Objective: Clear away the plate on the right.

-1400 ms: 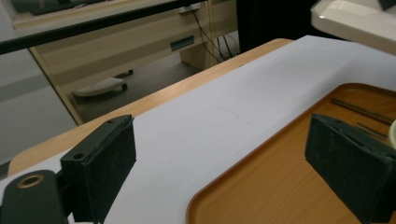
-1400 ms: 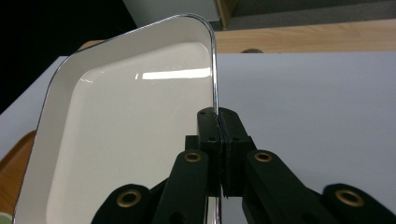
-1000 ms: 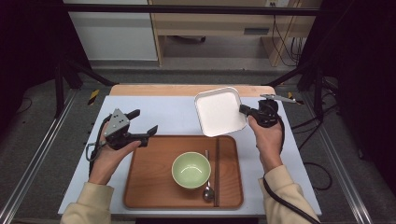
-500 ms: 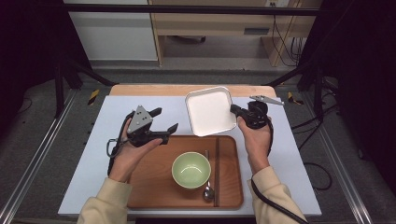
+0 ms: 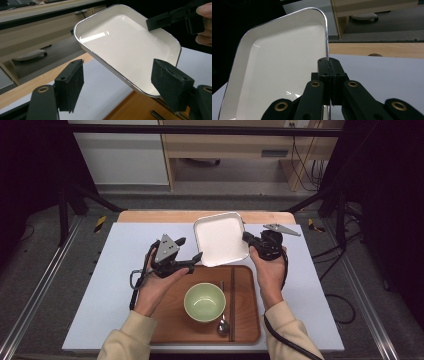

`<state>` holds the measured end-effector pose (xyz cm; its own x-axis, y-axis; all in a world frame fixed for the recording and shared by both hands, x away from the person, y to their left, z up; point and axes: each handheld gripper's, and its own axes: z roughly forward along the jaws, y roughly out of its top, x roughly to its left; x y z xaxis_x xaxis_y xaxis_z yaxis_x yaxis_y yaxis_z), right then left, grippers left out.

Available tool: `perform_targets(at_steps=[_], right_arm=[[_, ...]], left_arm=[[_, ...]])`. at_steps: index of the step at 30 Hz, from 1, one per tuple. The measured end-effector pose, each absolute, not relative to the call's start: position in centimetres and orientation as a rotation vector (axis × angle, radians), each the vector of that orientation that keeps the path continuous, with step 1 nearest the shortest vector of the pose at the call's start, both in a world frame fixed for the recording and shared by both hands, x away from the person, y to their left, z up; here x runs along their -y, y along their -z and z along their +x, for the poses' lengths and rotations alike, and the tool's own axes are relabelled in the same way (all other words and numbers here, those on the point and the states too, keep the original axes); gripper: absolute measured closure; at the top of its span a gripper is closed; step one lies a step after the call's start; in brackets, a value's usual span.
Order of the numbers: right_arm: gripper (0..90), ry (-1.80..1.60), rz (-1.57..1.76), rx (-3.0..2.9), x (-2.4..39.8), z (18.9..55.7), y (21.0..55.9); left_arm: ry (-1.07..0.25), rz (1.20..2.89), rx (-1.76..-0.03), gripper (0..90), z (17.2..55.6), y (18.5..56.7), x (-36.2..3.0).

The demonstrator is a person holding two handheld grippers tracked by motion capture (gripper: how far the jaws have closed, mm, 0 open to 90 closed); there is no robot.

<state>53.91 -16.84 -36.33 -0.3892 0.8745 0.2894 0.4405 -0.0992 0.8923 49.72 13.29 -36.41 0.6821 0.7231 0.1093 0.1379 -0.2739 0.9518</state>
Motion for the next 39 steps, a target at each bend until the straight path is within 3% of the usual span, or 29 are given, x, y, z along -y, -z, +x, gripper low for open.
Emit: perform_targets(at_steps=[18, 39], right_arm=[[89.3, -1.525, 1.365, -1.762, 15.9, 52.7, 35.4], [87.8, -1.524, 1.269, -1.878, 14.6, 52.5, 35.7]], left_arm=[[-0.642, 1.785, -0.778, 44.7, 50.8, 36.6, -11.8], [-0.723, 1.665, -0.885, 76.3, 50.4, 36.3, -13.7]])
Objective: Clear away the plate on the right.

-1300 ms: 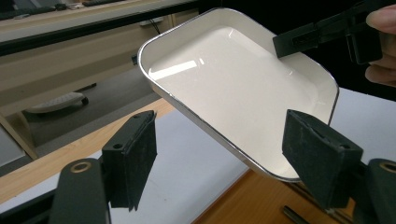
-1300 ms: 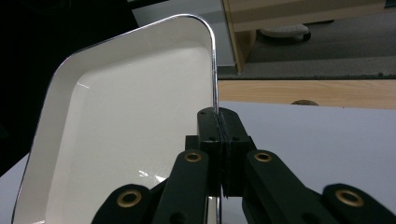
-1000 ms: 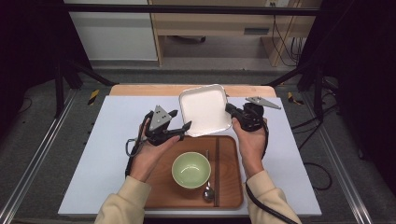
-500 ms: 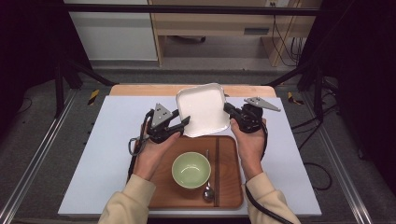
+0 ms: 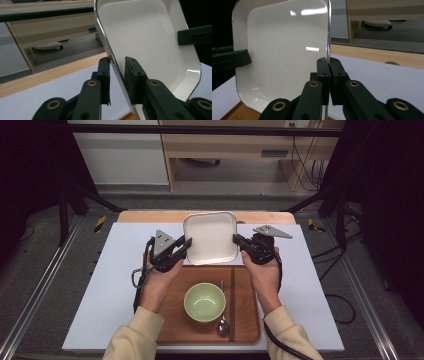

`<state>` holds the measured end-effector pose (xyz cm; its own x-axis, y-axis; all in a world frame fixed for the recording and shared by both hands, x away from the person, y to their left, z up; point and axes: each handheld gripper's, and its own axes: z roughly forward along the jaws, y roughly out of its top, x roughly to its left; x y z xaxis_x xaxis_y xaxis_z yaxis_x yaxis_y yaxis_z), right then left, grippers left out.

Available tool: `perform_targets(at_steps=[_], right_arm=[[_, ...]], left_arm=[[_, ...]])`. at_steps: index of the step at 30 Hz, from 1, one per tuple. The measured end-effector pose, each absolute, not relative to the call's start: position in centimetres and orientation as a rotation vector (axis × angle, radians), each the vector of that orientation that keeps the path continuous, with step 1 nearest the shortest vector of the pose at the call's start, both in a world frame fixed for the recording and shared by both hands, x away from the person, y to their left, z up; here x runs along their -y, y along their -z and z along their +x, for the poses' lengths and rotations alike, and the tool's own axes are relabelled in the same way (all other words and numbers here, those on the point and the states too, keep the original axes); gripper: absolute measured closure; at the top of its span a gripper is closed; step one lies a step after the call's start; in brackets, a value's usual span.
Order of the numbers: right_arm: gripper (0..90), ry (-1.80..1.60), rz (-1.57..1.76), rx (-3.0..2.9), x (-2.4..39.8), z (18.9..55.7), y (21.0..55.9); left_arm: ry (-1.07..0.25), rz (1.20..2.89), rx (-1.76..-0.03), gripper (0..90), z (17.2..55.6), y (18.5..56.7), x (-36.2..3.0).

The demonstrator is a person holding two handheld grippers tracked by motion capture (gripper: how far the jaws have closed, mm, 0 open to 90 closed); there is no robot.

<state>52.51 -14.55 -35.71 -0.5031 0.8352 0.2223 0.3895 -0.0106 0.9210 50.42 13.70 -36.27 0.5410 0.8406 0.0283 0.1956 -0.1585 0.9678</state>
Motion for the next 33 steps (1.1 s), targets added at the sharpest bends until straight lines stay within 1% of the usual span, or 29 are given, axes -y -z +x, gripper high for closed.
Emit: perform_targets(at_steps=[12, 27, 30, 33], right_arm=[[86.6, -1.544, 1.248, -1.941, 13.9, 52.4, 36.4], [84.3, -1.563, 1.229, -1.999, 13.1, 52.4, 37.0], [81.7, -1.577, 1.209, -2.009, 12.9, 52.3, 37.0], [74.7, -1.596, 1.195, -2.005, 12.9, 52.1, 36.8]], left_arm=[[-0.798, 1.571, -0.929, 86.3, 49.7, 35.8, -14.1], [-0.819, 1.582, -0.974, 88.8, 49.8, 36.4, -14.9], [-0.828, 1.58, -0.974, 89.1, 49.9, 36.3, -15.1], [-0.846, 1.597, -0.972, 89.1, 50.0, 36.4, -15.2]])
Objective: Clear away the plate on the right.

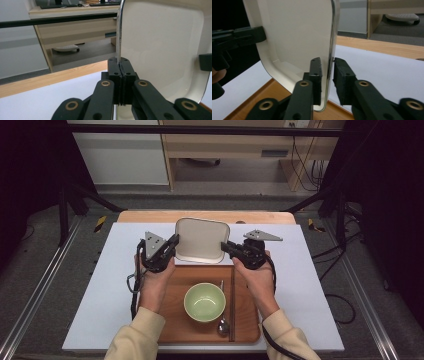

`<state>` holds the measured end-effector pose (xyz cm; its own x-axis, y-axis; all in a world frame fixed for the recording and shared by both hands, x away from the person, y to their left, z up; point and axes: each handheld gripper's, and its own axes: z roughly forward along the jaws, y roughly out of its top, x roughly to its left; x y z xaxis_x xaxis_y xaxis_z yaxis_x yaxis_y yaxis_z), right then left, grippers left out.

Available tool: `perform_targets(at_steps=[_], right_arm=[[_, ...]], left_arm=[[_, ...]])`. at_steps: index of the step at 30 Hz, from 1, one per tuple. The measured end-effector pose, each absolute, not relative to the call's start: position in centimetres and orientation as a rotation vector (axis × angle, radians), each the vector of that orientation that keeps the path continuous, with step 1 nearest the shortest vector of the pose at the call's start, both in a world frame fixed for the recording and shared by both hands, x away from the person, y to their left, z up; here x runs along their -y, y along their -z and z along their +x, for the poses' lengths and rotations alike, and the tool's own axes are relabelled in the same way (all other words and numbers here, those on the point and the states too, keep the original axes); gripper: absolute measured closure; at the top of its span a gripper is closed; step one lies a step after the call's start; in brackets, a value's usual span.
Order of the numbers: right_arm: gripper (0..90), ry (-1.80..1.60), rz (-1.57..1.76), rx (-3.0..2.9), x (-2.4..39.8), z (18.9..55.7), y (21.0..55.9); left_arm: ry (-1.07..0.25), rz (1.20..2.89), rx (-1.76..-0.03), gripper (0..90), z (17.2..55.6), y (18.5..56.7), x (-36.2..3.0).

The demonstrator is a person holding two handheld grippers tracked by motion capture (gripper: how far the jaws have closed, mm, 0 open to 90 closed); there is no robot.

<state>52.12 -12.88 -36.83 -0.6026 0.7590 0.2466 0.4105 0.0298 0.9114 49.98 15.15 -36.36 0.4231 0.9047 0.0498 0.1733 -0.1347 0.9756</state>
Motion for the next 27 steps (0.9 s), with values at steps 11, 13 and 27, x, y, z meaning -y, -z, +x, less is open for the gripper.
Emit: perform_targets(at_steps=[11, 13, 27], right_arm=[[49.7, -1.587, 1.168, -1.939, 14.9, 51.0, 36.3], [46.1, -1.581, 1.169, -1.917, 15.7, 50.7, 36.4], [23.1, -1.582, 1.229, -1.777, 21.4, 49.1, 38.0]], left_arm=[[-0.838, 1.594, -1.015, 89.1, 50.6, 36.5, -16.6], [-0.845, 1.595, -1.018, 89.1, 50.7, 36.4, -16.9], [-0.865, 1.604, -1.077, 89.2, 50.8, 36.5, -20.5]])
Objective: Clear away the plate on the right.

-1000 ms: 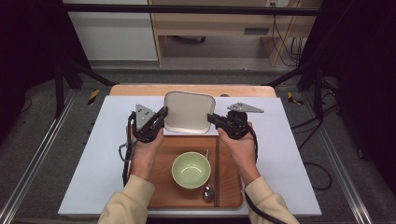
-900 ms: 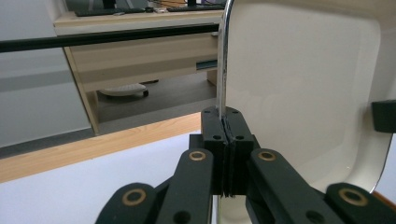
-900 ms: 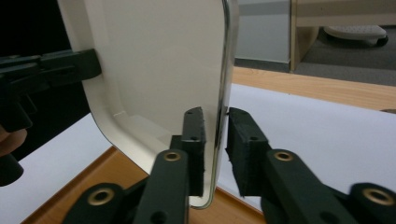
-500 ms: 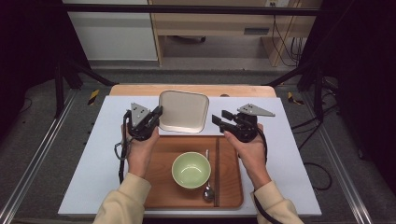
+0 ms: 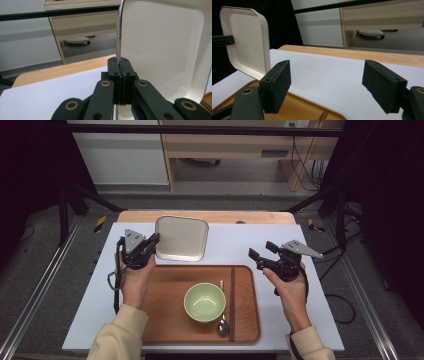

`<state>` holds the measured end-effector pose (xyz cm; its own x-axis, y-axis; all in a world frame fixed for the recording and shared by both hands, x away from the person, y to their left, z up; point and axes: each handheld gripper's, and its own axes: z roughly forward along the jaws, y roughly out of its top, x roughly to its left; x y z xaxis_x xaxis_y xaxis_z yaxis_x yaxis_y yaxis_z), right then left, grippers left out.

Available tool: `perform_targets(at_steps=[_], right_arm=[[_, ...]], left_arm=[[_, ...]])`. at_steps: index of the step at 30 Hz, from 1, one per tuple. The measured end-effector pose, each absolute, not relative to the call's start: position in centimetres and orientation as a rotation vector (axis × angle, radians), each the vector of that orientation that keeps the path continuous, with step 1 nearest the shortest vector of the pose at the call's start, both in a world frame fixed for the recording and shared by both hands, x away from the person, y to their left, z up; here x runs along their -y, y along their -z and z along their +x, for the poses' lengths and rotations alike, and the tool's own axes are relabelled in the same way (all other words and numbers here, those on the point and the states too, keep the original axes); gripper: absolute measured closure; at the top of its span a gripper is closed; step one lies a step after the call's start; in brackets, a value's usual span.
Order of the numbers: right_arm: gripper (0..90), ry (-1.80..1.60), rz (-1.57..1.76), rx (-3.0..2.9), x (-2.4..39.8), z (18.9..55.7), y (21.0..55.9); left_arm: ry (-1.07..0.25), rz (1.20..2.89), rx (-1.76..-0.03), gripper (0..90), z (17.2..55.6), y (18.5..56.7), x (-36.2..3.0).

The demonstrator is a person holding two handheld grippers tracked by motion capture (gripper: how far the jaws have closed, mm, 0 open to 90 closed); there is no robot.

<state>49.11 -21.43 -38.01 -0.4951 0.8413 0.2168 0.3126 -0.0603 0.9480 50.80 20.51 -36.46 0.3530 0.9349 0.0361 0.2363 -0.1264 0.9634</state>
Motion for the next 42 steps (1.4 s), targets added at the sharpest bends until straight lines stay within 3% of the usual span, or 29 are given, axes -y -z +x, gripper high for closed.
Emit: perform_targets(at_steps=[13, 26, 42], right_arm=[[13.9, -1.468, 1.268, -1.759, 24.7, 47.6, 40.6], [13.6, -1.428, 1.322, -1.744, 25.9, 46.6, 42.5], [13.4, -1.408, 1.333, -1.766, 26.0, 46.7, 42.9]], left_arm=[[-0.855, 1.659, -1.132, 89.2, 49.4, 38.3, -23.9], [-0.782, 1.742, -1.209, 89.1, 45.5, 40.2, -26.5], [-0.637, 1.82, -1.227, 89.1, 42.9, 42.1, -26.2]])
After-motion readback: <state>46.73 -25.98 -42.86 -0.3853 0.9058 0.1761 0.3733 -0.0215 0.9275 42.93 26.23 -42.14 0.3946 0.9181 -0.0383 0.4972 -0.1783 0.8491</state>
